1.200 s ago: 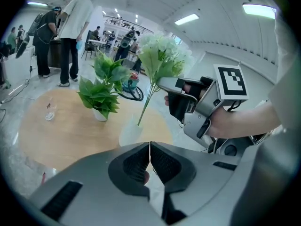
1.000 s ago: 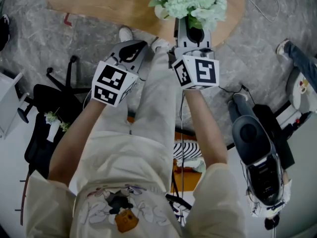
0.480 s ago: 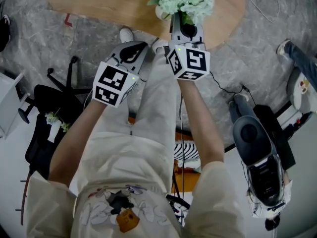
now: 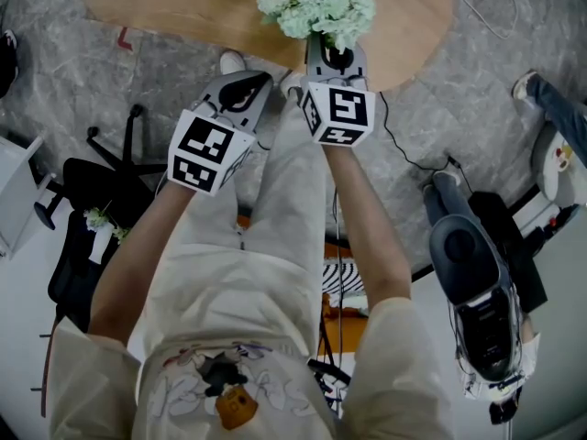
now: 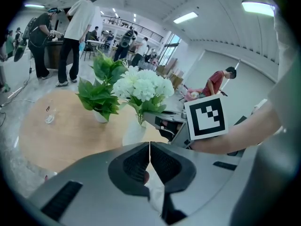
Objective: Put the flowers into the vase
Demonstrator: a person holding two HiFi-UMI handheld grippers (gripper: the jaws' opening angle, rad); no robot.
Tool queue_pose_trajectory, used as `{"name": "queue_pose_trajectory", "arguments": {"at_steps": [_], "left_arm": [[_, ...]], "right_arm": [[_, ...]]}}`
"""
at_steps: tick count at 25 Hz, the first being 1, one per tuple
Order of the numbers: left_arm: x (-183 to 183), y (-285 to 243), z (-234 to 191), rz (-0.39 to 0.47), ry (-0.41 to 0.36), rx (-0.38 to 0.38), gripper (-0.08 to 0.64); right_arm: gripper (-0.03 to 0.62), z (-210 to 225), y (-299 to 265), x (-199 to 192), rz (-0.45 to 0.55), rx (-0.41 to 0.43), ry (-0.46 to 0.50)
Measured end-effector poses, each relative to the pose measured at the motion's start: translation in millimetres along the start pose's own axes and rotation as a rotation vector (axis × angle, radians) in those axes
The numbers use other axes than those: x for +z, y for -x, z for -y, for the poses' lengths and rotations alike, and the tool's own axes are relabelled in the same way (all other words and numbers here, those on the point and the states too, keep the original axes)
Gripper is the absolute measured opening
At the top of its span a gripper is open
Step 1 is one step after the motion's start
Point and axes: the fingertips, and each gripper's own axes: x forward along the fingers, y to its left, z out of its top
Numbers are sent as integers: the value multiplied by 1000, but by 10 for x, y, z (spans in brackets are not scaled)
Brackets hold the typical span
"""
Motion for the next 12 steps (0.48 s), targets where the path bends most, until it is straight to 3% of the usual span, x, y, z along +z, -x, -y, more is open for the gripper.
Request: {"name": "queue_pose_trajectory", "arguments": {"at_steps": [12], "left_arm": [[-14, 27, 3, 1, 8, 0, 11]], "right_arm": [[23, -75, 52, -61, -74, 17, 47]]}}
